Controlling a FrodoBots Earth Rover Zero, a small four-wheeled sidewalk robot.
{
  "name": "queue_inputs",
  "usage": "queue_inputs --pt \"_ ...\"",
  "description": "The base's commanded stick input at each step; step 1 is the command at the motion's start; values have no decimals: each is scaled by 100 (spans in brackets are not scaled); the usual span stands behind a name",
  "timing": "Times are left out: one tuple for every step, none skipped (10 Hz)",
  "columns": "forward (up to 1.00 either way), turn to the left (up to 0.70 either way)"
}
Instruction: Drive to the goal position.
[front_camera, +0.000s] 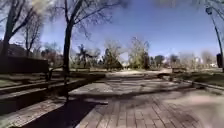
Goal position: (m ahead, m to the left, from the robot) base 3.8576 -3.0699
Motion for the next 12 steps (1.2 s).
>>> queue_inputs --pt "85 0" --pt "85 0" --pt "85 -28" --pt "85 -34" --pt "85 -32" --pt "85 -9" --pt "85 0" --pt "85 0" --pt "85 0" --pt "85 0" --pt "85 0" --pt "85 0"
